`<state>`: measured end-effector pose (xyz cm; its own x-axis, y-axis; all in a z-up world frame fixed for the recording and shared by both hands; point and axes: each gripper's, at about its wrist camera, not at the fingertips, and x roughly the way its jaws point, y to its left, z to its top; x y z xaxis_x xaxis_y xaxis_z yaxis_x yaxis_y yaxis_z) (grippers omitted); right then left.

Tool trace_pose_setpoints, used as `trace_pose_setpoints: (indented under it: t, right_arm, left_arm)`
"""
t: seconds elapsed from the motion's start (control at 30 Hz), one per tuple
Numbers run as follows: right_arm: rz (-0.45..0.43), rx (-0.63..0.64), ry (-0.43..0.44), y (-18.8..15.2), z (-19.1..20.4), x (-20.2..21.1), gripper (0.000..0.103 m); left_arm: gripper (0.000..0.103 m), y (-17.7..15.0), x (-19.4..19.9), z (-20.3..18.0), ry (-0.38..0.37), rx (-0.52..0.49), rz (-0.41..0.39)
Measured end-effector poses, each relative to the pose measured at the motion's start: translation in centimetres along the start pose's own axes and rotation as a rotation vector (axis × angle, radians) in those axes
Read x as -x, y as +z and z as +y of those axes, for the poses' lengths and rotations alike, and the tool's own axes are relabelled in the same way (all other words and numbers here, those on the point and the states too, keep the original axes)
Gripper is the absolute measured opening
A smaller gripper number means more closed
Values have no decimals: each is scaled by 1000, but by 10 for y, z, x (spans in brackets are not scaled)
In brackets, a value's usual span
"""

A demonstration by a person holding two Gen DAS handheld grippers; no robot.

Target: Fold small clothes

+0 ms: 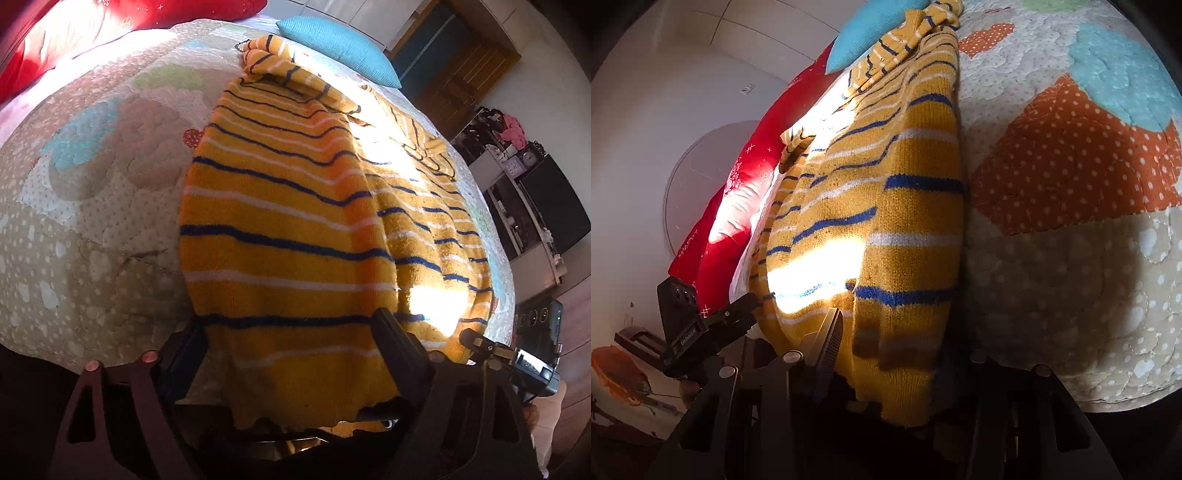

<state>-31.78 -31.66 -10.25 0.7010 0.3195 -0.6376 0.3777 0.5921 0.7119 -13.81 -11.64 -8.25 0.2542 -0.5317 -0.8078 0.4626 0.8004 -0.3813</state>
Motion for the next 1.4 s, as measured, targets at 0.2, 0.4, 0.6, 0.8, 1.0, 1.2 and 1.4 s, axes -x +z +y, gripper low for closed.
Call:
trace_pose_setpoints:
  t: [0.2,0.4,0.6,0.8,1.0,1.2,1.4]
  right_arm:
    - [34,15,-50,3,8,-8,11]
    - [34,11,-27,-6,5,20,9]
    - [49,-36,-26,-13,-5,16,9]
    - [65,5,-75,-12,-3,15,16]
    - [47,-38,-105,-15,-14,18,45]
    - [40,-42,-89,-10,-15,16,49]
    - [41,-23,-90,-5,-7,6,52]
  left_arm:
    - [10,1,16,17,28,54,26]
    - [8,-14,37,19,49,78,2]
    - [7,-21,30,24,54,96,26]
    - [30,-20,38,29,47,120,-14]
    - [65,-18,40,28,33,121,-38]
    - [71,-17,19,17,-43,95,37]
    - [71,-20,1,8,-64,80,97]
